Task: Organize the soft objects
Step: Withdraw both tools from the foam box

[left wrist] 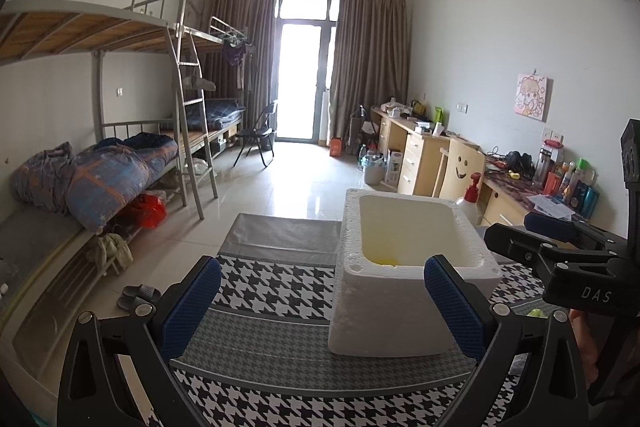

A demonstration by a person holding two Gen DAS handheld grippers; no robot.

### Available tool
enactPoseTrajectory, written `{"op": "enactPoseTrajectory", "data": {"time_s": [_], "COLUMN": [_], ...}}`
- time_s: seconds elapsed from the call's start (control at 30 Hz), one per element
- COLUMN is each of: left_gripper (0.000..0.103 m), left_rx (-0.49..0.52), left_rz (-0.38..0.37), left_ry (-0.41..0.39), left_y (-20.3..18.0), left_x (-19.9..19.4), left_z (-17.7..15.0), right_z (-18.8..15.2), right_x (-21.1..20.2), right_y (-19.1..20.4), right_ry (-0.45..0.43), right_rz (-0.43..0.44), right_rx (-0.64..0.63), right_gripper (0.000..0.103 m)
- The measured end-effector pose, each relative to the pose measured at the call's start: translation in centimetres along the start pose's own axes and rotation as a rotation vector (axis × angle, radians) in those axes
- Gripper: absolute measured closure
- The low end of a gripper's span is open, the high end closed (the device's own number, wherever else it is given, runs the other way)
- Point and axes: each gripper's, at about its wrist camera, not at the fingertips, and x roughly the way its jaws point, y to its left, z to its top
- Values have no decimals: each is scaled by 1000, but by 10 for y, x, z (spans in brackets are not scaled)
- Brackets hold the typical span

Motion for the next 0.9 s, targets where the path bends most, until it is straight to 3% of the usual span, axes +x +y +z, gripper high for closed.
{"op": "enactPoseTrajectory", "data": {"time_s": [0.9], "left_gripper": [1], "left_rx": [40], "left_rz": [-32], "left_ry": [-66], "left_y": [-16], "left_x": [-31], "left_z": [-15], "right_z": [-24], "right_x": [-43], "right_y": [-7], "right_ry": [-74], "right_rz": [20], "right_rx": [7], "right_gripper": [11]}}
